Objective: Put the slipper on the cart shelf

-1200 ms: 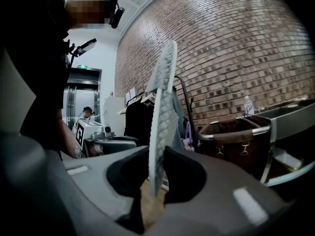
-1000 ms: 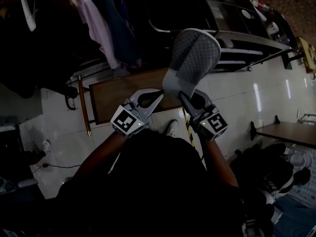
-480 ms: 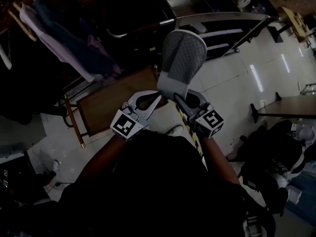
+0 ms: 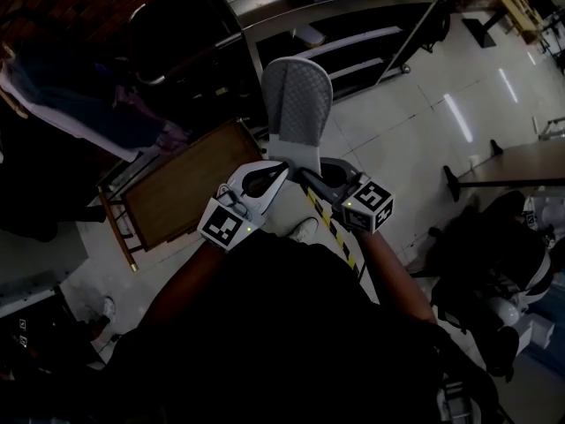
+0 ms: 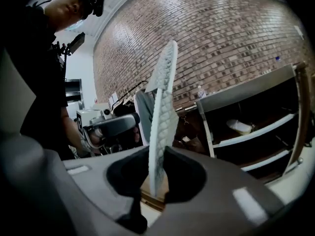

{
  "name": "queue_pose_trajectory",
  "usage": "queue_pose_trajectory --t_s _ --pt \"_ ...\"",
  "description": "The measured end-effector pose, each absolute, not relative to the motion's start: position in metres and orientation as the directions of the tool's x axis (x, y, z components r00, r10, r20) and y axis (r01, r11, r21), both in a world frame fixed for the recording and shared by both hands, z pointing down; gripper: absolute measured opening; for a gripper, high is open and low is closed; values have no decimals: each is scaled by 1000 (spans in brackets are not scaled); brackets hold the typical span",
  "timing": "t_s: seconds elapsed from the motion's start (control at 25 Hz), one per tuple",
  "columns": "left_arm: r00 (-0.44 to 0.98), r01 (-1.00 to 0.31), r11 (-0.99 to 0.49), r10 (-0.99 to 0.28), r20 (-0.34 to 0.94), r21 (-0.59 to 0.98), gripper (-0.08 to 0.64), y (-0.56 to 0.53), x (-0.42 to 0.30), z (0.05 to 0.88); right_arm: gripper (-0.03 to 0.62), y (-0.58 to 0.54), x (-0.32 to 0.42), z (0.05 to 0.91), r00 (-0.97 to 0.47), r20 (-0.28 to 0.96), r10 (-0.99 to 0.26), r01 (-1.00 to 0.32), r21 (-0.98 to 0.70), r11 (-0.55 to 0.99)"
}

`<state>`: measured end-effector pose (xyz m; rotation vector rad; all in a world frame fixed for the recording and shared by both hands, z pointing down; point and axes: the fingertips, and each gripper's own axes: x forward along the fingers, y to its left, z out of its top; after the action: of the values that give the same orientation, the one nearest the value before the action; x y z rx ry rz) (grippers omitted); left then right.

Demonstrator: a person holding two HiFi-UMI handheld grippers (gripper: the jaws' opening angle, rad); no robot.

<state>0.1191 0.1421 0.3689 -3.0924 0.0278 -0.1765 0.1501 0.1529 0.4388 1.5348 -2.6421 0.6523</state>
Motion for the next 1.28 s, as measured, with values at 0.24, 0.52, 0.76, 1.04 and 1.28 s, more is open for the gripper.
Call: queue_pose_trajectory --t_s 0.24,0.52,0.76,1.04,1.28 --pt "991 38 -998 31 132 -49 2 157 152 374 66 163 176 476 -586 248 -771 -755 -512 410" --pt "990 51 -998 48 132 -27 2 135 186 389 66 145 192 521 -650 338 -680 -710 -589 386" --pt "992 70 -997 67 105 -29 2 106 218 395 66 116 220 547 -659 418 -625 -716 -603 352" --pt "995 59 -998 59 76 -3 2 47 235 402 66 79 230 594 -702 469 -537 -671 -688 277" --pt "996 37 -999 39 77 20 2 8 236 413 66 50 235 624 -727 470 -500 -626 -752 204"
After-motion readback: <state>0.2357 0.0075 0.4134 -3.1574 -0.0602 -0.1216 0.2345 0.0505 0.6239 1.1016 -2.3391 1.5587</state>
